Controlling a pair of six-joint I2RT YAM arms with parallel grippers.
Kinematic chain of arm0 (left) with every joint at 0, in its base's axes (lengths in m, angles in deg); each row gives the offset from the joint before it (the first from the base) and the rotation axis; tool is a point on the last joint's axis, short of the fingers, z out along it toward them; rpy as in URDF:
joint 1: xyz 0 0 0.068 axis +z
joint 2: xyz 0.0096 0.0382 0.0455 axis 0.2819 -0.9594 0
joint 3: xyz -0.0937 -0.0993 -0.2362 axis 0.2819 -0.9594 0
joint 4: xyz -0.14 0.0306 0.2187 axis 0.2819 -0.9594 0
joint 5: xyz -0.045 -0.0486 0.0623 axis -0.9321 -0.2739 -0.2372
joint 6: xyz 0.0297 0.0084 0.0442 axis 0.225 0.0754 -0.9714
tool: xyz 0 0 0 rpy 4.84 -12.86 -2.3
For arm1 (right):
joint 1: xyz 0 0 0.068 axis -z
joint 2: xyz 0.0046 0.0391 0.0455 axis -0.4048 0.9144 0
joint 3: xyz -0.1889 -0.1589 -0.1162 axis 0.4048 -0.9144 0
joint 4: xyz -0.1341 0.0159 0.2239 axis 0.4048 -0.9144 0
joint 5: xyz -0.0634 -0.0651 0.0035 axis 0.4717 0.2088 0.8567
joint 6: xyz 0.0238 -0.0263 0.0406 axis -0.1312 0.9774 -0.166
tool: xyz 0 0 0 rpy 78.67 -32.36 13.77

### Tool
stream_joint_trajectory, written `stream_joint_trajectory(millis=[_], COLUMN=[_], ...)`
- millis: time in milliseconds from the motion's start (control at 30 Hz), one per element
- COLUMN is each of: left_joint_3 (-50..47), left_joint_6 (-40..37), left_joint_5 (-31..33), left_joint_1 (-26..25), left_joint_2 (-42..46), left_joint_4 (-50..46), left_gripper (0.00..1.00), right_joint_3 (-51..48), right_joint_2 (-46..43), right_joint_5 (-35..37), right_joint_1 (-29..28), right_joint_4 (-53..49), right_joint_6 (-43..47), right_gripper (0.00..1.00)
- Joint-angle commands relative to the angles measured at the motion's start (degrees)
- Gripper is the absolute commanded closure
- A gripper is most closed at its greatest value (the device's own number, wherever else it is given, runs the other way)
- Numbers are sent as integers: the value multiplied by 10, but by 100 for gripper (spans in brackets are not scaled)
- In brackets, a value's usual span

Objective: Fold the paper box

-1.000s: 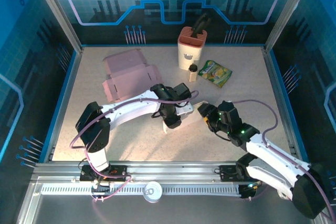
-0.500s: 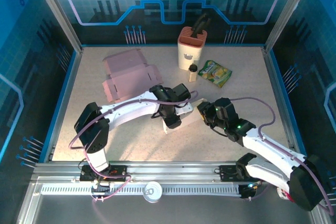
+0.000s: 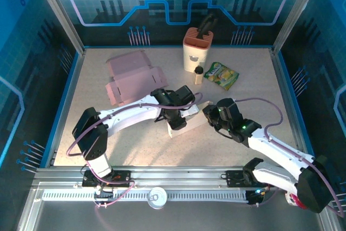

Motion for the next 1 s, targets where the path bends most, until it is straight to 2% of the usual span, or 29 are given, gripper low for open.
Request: stream_joint_trajectory(millis=[0, 67, 167, 267, 367, 467, 567, 667, 800, 967], left_joint_3=[-13, -16, -18, -25, -34, -49, -70, -91, -108, -111], left_joint_6=[-8, -11, -18, -34, -47, -60, -83, -110, -140, -153], left_joint_5=[8, 7, 11, 9, 8, -3, -21, -32, -53, -65], left_joint_1=[3, 2, 2, 3, 3, 3, 4, 4, 5, 11], left_joint_2=[20, 25, 32, 39, 44, 58, 79, 104, 130, 128], left_joint_4=[6, 8, 10, 7, 3, 2, 3, 6, 7, 8], left_gripper=[68, 72, 72, 72, 72, 72, 72, 71, 70, 70], right_joint_3=[-2, 12, 25, 43, 62, 89, 101, 112, 121, 125], right_joint_2=[0, -15, -42, -67, -86, -73, -46, -17, 8, 33], right_joint_5=[34, 36, 11, -45, -98, -158, -234, -277, -282, -332], right_joint_1=[-5, -3, 18, 63, 106, 146, 181, 183, 166, 153], right_joint_4=[-129, -138, -132, -120, -98, -110, -104, -109, -115, -99], right_joint_6=[20, 48, 104, 195, 336, 461, 543, 589, 637, 649], right_gripper=[70, 60, 54, 54, 52, 50, 47, 47, 46, 48])
